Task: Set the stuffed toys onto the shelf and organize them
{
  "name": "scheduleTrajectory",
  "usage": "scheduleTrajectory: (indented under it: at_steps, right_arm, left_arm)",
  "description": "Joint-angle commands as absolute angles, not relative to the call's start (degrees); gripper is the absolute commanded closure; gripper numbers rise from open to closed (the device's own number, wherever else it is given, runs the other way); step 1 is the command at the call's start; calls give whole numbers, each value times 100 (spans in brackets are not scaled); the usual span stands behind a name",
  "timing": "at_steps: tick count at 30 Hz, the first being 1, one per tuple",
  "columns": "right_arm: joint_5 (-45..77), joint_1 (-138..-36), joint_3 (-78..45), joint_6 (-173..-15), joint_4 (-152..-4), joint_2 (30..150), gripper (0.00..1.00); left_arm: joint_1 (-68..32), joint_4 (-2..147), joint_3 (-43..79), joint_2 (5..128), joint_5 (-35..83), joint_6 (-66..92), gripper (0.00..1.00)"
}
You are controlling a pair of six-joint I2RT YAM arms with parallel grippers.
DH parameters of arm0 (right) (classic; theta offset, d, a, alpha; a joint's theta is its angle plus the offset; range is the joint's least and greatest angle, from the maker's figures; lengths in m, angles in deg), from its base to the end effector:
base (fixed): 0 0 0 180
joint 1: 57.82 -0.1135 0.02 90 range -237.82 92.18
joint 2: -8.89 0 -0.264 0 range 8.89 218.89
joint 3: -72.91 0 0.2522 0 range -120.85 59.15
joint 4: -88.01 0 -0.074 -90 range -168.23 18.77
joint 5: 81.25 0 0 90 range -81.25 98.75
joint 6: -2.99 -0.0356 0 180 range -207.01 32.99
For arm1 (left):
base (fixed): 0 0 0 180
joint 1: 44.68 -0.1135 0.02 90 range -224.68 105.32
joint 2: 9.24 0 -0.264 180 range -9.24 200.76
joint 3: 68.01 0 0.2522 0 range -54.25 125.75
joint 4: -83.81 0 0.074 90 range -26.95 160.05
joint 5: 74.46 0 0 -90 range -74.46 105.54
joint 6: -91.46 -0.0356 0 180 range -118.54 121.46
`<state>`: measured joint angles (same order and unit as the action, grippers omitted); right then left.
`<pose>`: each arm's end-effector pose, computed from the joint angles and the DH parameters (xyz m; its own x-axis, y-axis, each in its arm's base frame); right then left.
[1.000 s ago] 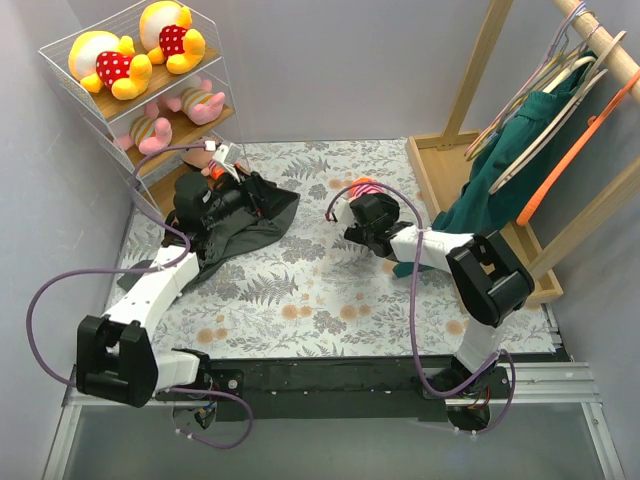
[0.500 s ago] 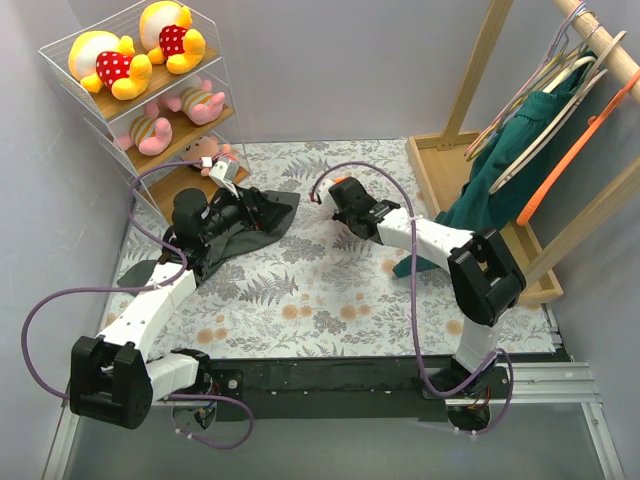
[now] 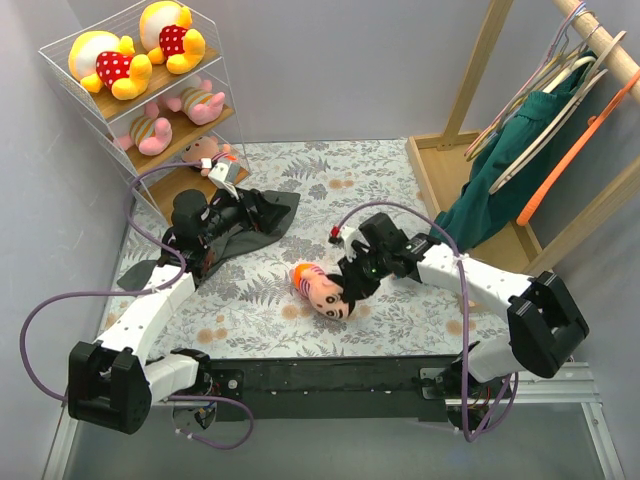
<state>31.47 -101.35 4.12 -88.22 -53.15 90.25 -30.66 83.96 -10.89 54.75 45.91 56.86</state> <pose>0.2031 0.2119 0.2361 -0.5837 -0.5276 -0.6172 -0.7978 0.5141 0.3150 0.2465 -0.0801 0.3083 -0.6375 -0.5728 -0.5152 0.3019 0.4296 -0.8511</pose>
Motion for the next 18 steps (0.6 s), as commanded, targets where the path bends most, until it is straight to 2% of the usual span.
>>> scheduleTrajectory:
  at_steps: [1, 2, 4, 5, 8, 12, 18]
  right_arm:
    - [4277, -10124, 966, -9334, -5538, 8931, 87]
    - [4154, -10124, 1001, -9386, -5529, 8983, 79]
    - [3673, -10115, 940, -9474, -5494, 9028, 72]
    - [3478, -10106, 740, -9535, -5399, 9115, 63]
    - [2529, -10098, 248, -9580, -4934, 9413, 49]
    - [1606, -10098, -762, -9703, -4415, 9766, 44]
    - [374, -10098, -1266, -10344, -4071, 9863, 42]
  left_arm:
    - [-3044, 8324, -986, 5220, 4314, 5517, 2]
    - [-3044, 8323, -1021, 5211, 4235, 5490, 2]
    - [-3035, 8323, -1047, 5219, 4182, 5481, 2]
    - [-3026, 8315, -1039, 5228, 4173, 5481, 2]
    - [-3017, 8306, -1021, 5281, 4190, 5473, 2]
    - [-3009, 8297, -1039, 5264, 4164, 5438, 2]
    - [-3000, 8262, -1056, 5228, 4015, 5376, 2]
